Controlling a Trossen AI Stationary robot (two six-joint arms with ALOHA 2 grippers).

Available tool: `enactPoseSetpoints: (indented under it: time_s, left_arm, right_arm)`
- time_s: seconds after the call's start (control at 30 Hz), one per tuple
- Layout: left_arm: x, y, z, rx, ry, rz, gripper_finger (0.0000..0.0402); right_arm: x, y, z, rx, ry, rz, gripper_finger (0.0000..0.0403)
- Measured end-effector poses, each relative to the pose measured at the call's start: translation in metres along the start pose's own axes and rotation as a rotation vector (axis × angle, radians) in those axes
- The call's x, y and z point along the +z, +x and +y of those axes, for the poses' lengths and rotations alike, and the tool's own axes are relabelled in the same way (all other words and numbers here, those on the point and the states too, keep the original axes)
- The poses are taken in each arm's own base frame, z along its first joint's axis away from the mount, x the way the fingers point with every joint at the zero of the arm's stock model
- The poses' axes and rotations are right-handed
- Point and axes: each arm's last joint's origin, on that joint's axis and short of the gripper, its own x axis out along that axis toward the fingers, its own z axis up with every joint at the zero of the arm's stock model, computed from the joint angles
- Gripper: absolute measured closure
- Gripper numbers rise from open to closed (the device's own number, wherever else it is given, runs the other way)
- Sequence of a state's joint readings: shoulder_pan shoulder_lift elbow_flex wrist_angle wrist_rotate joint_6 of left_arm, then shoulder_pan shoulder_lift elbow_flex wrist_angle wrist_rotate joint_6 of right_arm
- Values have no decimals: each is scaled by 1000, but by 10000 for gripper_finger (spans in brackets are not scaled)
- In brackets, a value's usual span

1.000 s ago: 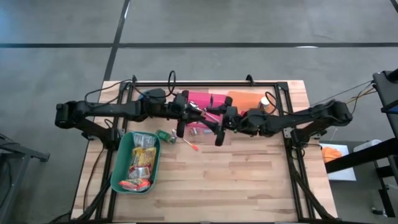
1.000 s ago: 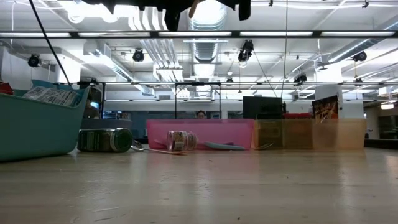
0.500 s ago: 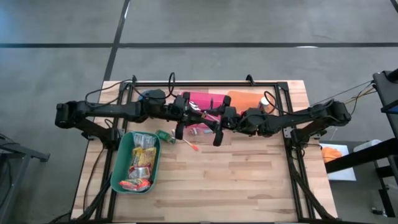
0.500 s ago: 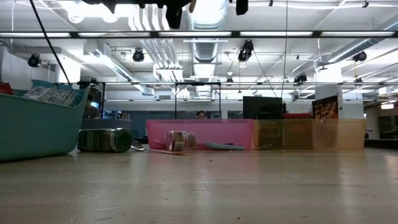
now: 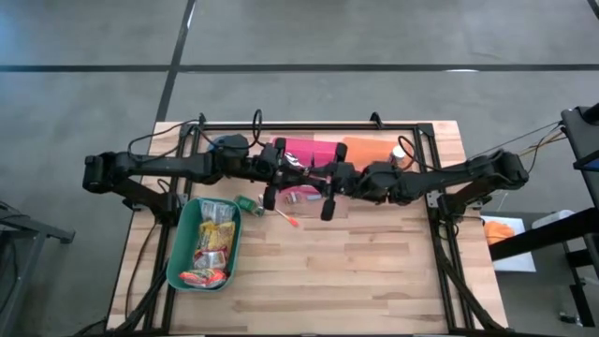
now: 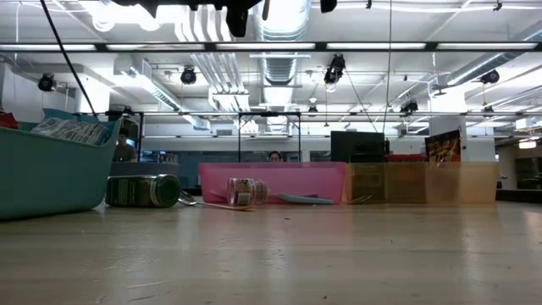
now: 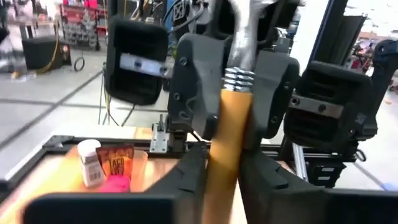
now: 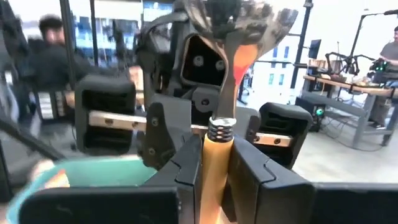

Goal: Pick & Place Food Item
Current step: Put the yellow spoon into the pink bin

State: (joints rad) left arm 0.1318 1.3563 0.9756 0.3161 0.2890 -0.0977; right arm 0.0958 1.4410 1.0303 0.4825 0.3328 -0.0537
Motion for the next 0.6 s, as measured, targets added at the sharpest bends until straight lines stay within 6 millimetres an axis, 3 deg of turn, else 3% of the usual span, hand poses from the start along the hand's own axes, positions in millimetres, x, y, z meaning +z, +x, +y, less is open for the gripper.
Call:
enactPoseSetpoints:
  time_s: [0.3,0.43,0.6]
  left_arm:
    - [0,-2,0,15,-63,41,142]
    - [1,-10,-2,48,-71,77,99]
    - [-5,-31,-4,221,-106,241,84]
  right_arm:
    - [16,7,-8,-20,-111,128,361]
    - [22,10,-17,-41,-121,172,361]
    - [21,13,-35,-103,-133,260,361]
